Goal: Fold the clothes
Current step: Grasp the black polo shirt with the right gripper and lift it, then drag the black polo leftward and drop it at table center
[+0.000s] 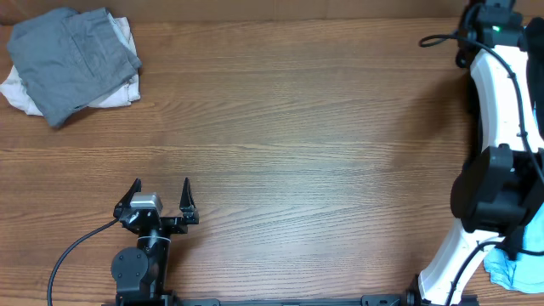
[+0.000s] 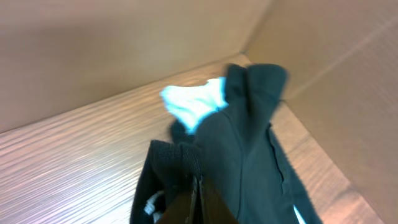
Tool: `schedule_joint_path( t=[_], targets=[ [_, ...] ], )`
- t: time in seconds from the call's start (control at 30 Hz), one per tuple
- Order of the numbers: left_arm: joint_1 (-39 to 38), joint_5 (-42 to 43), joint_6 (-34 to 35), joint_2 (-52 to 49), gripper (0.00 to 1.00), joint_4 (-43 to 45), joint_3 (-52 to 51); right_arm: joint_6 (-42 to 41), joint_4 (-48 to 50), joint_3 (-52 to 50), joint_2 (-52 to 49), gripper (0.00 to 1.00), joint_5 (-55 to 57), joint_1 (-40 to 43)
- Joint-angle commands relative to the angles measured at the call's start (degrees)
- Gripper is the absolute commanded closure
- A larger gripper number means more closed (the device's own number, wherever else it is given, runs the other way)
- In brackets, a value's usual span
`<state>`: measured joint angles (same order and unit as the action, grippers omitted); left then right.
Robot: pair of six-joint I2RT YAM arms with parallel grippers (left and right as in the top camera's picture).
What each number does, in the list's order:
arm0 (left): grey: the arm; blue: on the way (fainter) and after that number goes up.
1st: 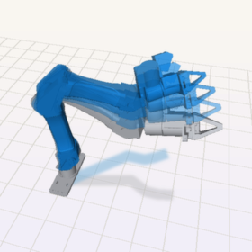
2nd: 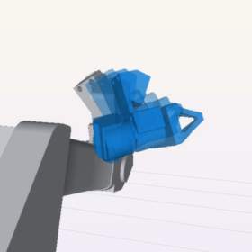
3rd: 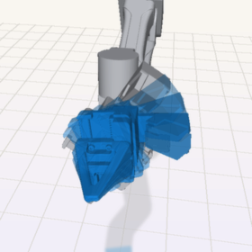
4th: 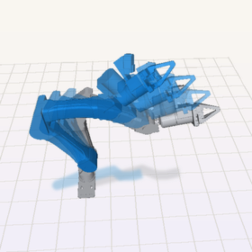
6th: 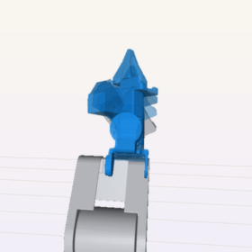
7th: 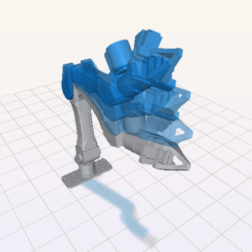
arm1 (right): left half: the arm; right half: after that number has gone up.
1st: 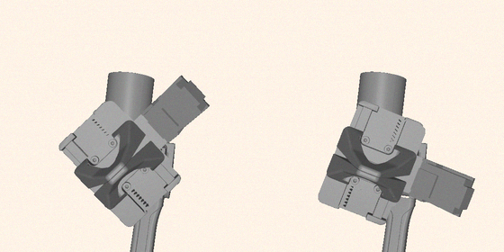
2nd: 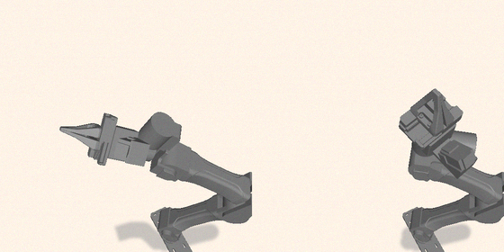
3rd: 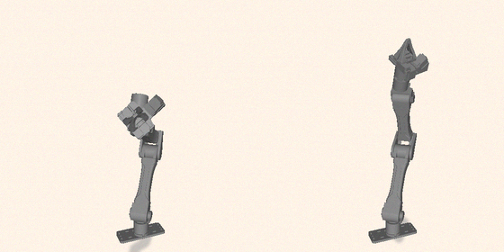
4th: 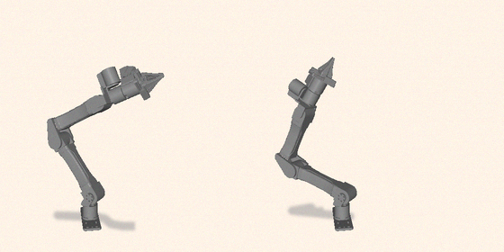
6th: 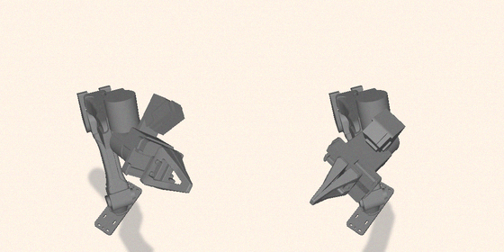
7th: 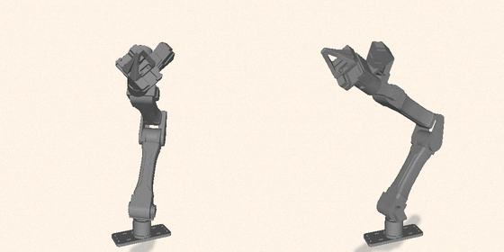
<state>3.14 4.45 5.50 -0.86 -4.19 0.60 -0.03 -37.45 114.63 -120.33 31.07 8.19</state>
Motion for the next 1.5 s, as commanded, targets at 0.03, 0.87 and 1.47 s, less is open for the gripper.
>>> schedule_joint_path(
  t=[0.03,0.87,1.47],
  targets=[
    [0.44,0.0,-1.25,0.61,0.0,0.15,-0.33,-1.46,-1.6,1.7,3.39,0.96,-8.41,-4.72],
    [0.44,0.0,-1.25,0.61,0.0,0.15,-0.33,-15.76,-3.15,1.14,-0.46,0.96,-47.63,-40.33],
    [0.44,0.0,-1.25,0.61,0.0,0.15,-0.33,-16.22,1.25,1.33,-2.69,0.16,-47.67,-53.05]
  ],
)
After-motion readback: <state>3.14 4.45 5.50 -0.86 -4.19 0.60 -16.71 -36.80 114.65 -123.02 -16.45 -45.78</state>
